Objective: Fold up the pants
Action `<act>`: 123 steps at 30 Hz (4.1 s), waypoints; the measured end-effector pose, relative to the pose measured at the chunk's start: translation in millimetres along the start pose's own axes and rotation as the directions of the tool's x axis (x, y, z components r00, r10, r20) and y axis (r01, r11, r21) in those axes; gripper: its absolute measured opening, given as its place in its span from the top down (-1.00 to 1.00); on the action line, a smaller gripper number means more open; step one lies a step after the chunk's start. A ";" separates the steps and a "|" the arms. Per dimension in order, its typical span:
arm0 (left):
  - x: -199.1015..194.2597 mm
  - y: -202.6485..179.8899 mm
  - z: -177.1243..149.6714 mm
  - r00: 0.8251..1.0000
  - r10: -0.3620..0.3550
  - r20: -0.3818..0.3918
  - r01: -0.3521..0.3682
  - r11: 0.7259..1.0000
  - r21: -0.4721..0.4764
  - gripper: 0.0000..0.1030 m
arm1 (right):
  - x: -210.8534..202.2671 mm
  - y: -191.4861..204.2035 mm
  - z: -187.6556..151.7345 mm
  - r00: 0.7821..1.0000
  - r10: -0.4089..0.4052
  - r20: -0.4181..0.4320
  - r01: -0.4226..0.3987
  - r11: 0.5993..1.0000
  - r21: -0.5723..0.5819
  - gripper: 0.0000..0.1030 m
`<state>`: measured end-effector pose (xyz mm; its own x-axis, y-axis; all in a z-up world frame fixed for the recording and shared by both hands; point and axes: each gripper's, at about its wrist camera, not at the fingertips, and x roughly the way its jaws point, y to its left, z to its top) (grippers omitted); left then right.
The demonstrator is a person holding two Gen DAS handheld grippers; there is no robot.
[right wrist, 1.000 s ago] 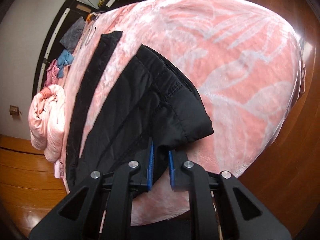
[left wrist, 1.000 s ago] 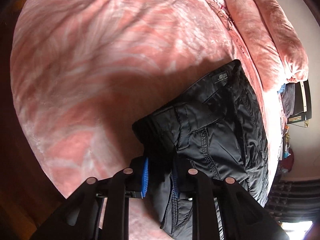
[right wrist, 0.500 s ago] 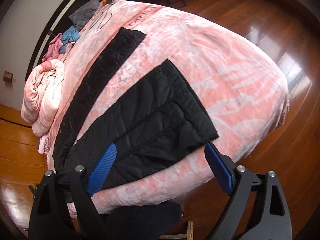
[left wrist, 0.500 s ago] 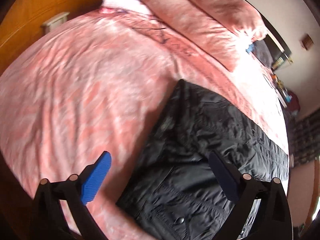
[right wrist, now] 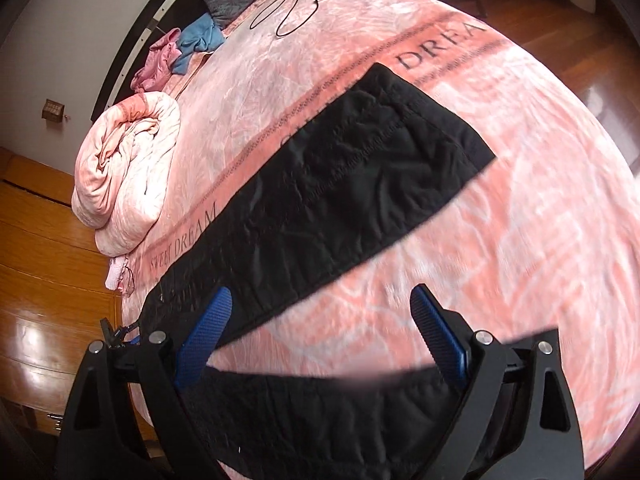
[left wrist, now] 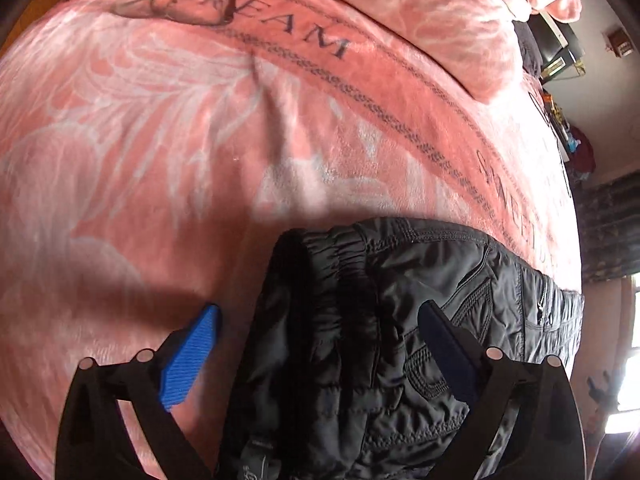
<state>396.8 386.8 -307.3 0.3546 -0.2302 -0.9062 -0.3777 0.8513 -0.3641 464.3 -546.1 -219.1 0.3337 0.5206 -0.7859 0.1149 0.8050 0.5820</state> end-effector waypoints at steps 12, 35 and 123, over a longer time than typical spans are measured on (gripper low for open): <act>13.1 -22.4 10.1 0.996 0.049 -0.079 -0.044 0.997 0.067 0.14 | 90.9 -41.4 173.0 0.991 -0.135 -0.019 0.134 0.991 -0.021 -0.78; -51.5 -43.6 -11.5 0.984 0.087 0.154 -0.095 0.994 0.047 0.63 | 49.2 4.4 174.0 0.984 -0.171 0.059 0.180 0.959 -0.217 0.85; -118.5 41.0 -255.5 0.972 0.232 0.036 -0.221 0.957 -0.189 0.43 | -110.1 -138.6 -272.1 0.943 -0.040 0.330 -0.116 0.892 0.438 0.92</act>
<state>120.8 328.5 -269.8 0.2881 -0.0092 -0.9576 -0.6018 0.7761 -0.1885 157.0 -637.6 -270.1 0.6188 0.3653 -0.6954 0.4735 0.5330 0.7013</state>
